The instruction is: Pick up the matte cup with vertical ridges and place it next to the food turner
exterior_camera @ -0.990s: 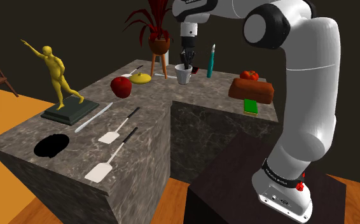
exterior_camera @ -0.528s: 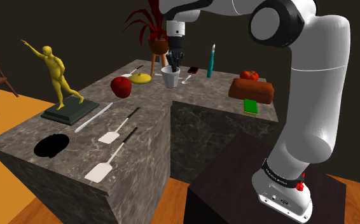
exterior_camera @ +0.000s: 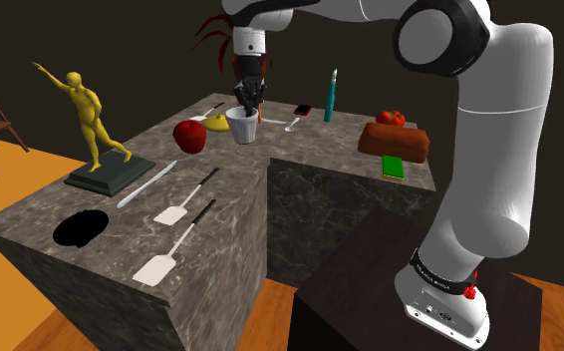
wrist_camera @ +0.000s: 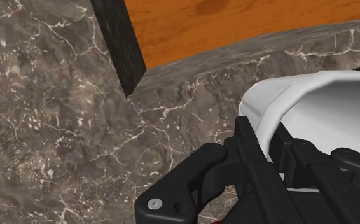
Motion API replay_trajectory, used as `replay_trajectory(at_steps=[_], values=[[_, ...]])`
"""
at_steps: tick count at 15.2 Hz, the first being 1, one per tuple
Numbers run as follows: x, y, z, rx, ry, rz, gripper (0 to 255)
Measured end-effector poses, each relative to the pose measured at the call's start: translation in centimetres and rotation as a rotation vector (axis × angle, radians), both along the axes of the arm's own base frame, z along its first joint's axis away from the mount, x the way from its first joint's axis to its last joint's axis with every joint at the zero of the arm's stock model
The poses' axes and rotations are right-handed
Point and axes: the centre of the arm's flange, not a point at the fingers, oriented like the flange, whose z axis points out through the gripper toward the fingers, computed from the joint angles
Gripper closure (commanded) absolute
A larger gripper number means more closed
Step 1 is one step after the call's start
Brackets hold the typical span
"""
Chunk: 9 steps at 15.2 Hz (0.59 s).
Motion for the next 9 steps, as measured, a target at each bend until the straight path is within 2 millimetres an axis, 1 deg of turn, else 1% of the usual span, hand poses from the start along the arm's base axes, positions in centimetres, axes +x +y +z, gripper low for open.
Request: replay_trajectory(at_steps=[3, 4, 6, 9], values=[[-0.5, 4.1, 0.6, 0.000, 0.000, 0.000, 255], [-0.3, 5.1, 0.7, 0.000, 0.000, 0.000, 255], [-0.3, 7.9, 1.1, 0.000, 0.000, 0.000, 255], [-0.4, 11.5, 1.5, 0.000, 0.000, 0.000, 255]])
